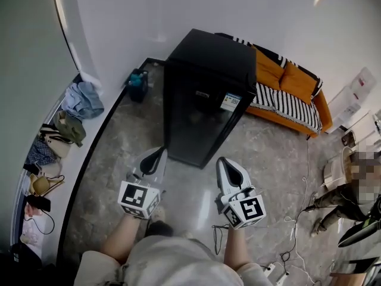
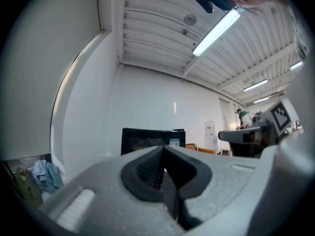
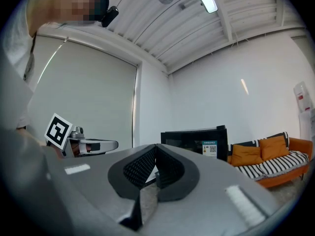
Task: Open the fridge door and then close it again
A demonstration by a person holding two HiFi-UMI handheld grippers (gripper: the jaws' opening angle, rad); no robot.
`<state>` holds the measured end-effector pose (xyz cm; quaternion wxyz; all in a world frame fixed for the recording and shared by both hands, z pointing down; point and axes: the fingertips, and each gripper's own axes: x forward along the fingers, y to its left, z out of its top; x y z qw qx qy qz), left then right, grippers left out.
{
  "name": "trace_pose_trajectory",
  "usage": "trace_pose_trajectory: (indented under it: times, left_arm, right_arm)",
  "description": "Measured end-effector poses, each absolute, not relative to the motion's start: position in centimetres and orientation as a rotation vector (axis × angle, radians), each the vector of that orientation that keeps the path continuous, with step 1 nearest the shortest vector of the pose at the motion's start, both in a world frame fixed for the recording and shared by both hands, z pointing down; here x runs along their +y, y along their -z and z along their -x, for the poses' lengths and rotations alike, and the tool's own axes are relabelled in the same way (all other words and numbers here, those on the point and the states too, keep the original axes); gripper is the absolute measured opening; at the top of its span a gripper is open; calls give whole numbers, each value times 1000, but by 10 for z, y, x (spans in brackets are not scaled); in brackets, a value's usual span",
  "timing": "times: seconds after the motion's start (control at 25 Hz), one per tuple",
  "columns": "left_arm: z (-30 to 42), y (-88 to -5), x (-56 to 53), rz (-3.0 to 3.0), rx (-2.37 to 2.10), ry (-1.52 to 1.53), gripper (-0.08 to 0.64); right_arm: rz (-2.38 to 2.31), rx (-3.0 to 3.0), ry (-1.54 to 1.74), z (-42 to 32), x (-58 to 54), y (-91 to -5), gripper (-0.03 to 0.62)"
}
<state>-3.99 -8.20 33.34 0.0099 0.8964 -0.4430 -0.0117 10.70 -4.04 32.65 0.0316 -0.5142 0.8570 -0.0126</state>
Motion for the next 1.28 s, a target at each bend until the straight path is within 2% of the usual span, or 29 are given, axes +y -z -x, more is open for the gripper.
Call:
trace_pose_trajectory:
  times: [1.28]
  left_arm:
    - [10,-317,-15,-2798,-1434,94,2]
  right_arm:
    - [1534,2634,-32,-133,25,-308,-3]
